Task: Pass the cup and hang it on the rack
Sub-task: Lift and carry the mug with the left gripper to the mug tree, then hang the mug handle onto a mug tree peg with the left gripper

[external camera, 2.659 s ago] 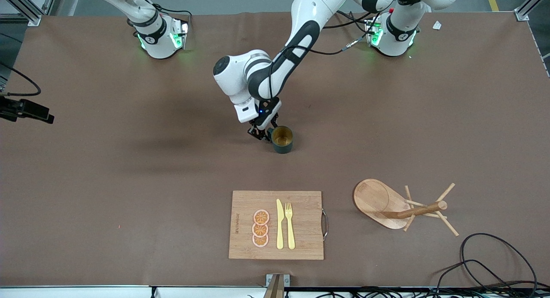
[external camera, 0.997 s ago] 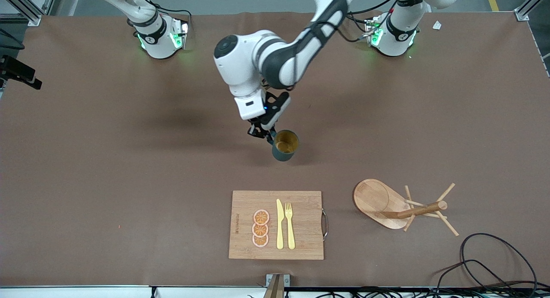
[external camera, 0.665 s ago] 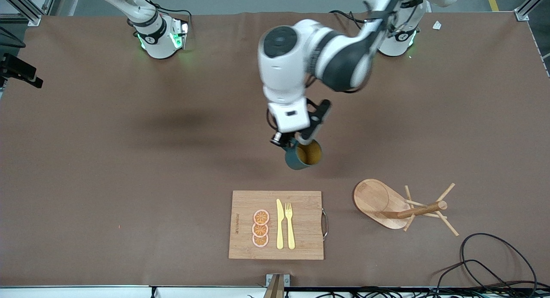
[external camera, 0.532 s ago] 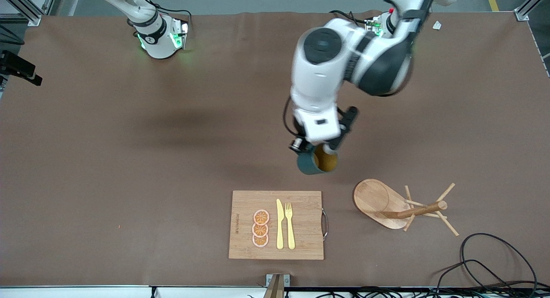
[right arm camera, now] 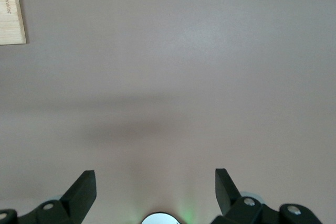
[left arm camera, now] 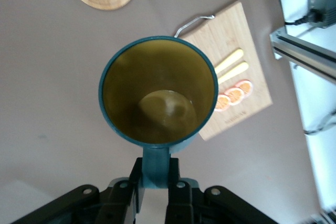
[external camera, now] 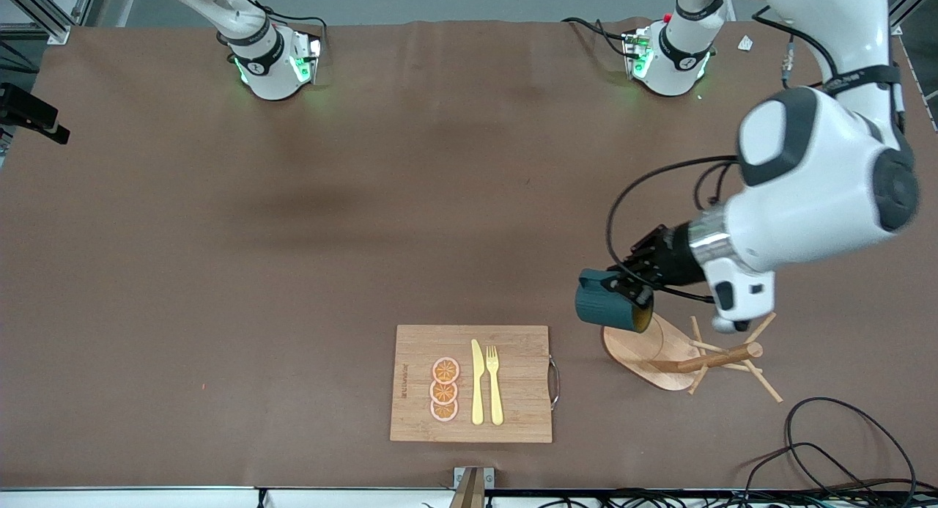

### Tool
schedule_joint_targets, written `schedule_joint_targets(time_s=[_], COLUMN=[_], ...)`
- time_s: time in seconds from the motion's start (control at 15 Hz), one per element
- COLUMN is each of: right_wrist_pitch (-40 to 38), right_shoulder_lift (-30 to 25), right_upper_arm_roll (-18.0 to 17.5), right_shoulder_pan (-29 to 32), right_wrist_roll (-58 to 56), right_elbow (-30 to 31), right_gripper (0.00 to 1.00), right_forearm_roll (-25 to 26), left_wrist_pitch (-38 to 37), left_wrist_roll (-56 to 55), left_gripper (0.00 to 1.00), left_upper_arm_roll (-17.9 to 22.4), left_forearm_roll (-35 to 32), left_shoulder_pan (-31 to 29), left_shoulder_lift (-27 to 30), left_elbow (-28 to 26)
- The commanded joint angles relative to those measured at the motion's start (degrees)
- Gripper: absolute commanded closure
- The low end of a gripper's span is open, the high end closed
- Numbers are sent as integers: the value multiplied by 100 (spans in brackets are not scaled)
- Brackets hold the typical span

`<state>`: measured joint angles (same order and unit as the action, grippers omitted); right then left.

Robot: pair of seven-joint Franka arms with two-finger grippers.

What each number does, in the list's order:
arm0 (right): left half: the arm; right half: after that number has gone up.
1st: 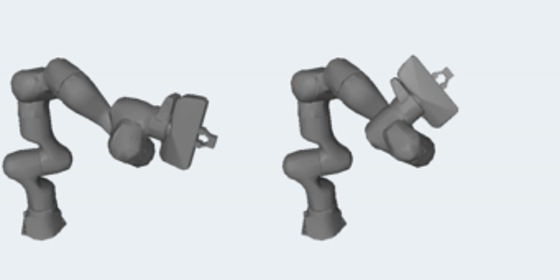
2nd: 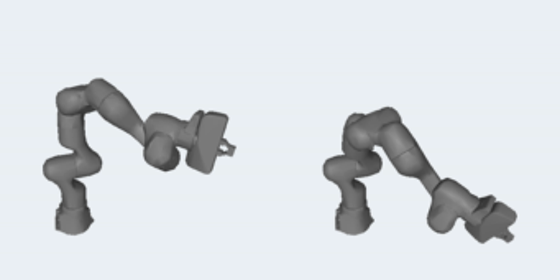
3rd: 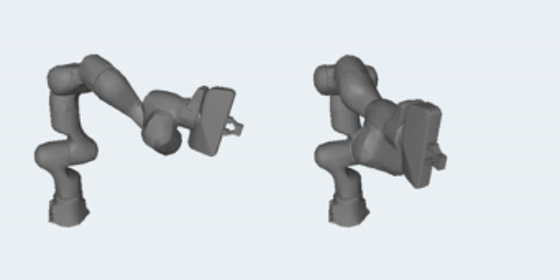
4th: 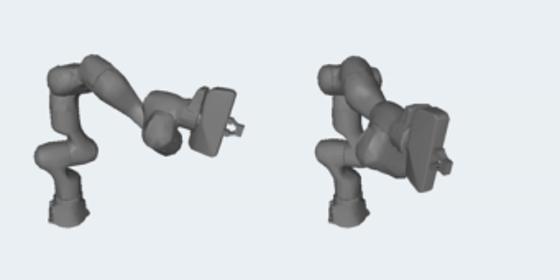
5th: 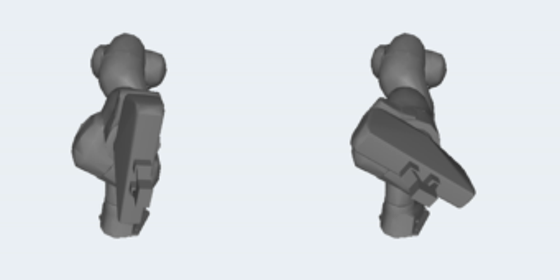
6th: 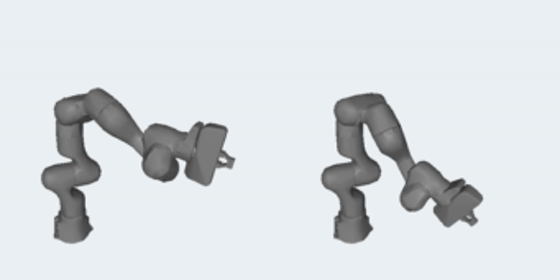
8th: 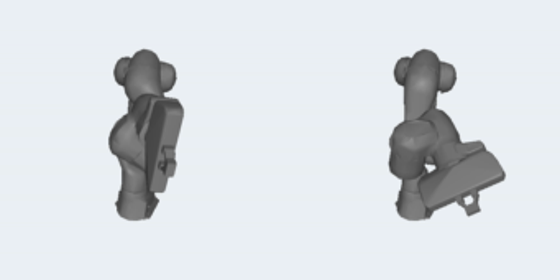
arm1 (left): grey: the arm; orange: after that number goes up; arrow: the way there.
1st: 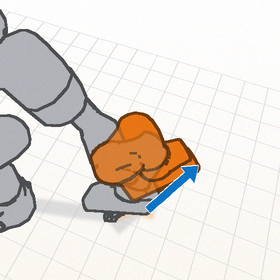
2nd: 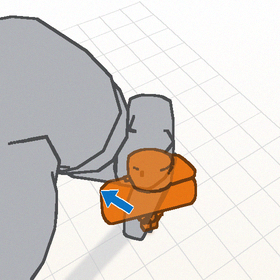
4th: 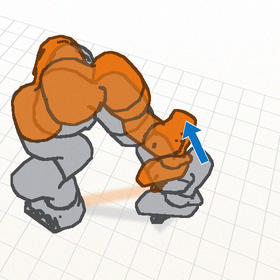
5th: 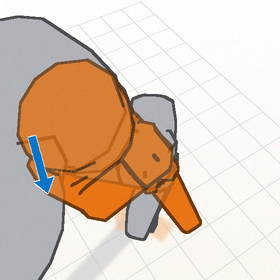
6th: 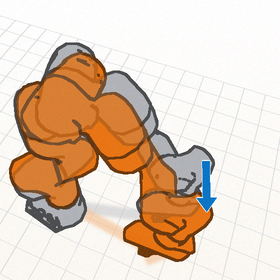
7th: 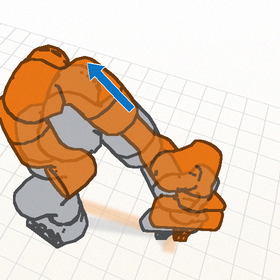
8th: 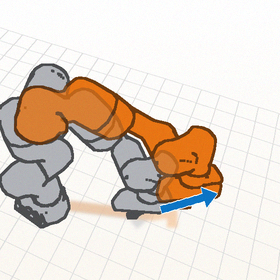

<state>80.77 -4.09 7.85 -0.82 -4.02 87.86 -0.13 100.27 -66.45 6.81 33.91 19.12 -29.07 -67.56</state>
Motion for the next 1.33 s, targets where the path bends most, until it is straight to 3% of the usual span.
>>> schedule_joint_targets(time_s=[0.0, 0.27, 0.4, 1.26], right_wrist_pitch=[-17, -17, -17, -26], right_shoulder_lift=[-83, -83, -83, -92], right_upper_arm_roll=[-29, -29, -29, -20], right_shoulder_pan=[29, 20, 3, -23], right_wrist_roll=[-55, -55, -55, -64], right_elbow=[38, 47, 47, 65], right_gripper=[0, 0, 0, 0], right_forearm_roll=[-13, -13, -13, -13], left_wrist_pitch=[-174, -955, -1254, -1493], left_wrist_roll=[351, 1011, 1020, 1293], left_gripper=[100, 100, 100, 100], left_upper_arm_roll=[-75, -66, -75, -66], left_forearm_roll=[972, 2433, 2838, 4157], left_shoulder_pan=[-451, -1260, -1524, -2167], left_shoulder_lift=[-80, -440, -555, -1214], left_elbow=[-56, -64, -64, -108])
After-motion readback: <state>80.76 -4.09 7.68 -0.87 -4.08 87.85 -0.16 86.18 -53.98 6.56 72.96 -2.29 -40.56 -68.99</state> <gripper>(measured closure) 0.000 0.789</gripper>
